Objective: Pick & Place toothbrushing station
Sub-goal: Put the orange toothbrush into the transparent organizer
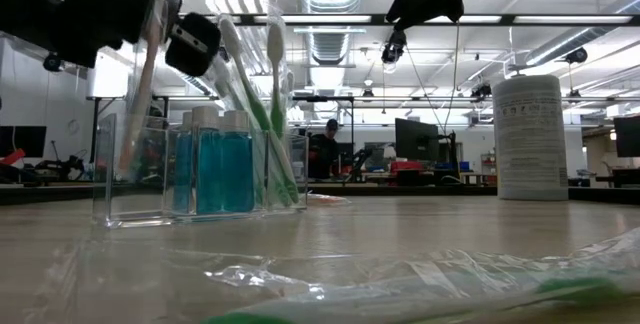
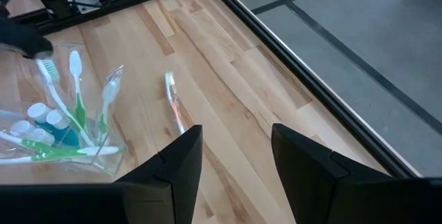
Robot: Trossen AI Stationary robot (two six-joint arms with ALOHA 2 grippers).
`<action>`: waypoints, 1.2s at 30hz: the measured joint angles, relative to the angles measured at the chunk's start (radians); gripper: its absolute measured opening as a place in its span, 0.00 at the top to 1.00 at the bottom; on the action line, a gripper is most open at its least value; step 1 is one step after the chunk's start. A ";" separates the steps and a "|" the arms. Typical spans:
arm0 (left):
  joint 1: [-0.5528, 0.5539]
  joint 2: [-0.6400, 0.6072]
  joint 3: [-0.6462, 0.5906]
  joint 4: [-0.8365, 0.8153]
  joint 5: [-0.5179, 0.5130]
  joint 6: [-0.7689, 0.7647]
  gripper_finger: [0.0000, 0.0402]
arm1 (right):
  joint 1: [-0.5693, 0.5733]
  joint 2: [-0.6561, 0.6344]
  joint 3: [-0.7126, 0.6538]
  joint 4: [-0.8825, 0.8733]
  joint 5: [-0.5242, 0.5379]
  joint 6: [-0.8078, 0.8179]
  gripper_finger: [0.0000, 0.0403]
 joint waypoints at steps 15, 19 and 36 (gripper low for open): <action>0.000 0.027 -0.019 -0.023 0.001 -0.012 0.90 | 0.000 0.000 0.000 0.000 0.000 0.000 0.58; 0.000 0.011 -0.019 -0.024 0.001 -0.012 0.89 | 0.000 0.000 0.000 0.000 0.000 0.000 0.58; 0.000 0.010 -0.020 -0.104 0.004 -0.024 0.90 | 0.000 0.000 0.000 0.000 0.000 0.000 0.58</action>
